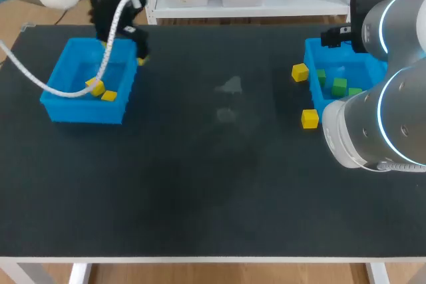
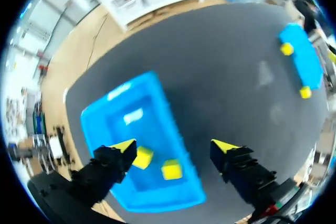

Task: Put the green cubes in the right bin and the yellow cubes in the left bin.

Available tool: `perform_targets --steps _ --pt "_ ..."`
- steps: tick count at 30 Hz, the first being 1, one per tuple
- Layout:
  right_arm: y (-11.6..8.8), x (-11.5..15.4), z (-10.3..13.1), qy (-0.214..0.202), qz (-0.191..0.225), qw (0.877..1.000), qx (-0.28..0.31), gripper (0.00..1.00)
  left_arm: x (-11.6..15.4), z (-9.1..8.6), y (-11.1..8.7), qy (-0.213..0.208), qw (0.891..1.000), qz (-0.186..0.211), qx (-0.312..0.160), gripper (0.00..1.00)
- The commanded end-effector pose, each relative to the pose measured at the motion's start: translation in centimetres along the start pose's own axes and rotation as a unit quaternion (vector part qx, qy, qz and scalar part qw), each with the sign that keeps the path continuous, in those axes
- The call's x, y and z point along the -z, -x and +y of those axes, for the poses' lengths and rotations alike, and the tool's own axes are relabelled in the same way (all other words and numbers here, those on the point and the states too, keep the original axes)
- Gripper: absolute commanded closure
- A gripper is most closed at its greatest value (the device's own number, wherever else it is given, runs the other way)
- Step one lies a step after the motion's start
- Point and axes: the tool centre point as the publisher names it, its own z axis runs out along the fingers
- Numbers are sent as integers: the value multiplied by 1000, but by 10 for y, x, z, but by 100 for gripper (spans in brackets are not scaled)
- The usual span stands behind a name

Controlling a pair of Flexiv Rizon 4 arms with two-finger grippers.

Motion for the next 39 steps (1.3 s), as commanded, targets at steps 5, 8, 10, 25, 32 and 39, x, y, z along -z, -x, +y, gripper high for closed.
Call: perform_targets --steps 5,8,10,25,32,39 --pt "0 0 -2 4 1 1000 0 0 6 -92 37 -43 983 -128 -127 0" --pt "0 0 -2 4 1 1000 0 0 -3 -119 52 -59 975 -150 -155 0" --pt "0 0 -2 4 1 1000 0 0 -10 -131 61 -72 972 -164 -155 0" --pt "0 0 -2 4 1 1000 0 0 -38 -201 107 -85 938 -247 -227 0" --pt "0 0 -2 4 1 1000 0 0 -38 -249 125 -114 922 -266 -257 0" --pt "0 0 -2 4 1 1000 0 0 -47 -284 138 -129 915 -268 -271 0"
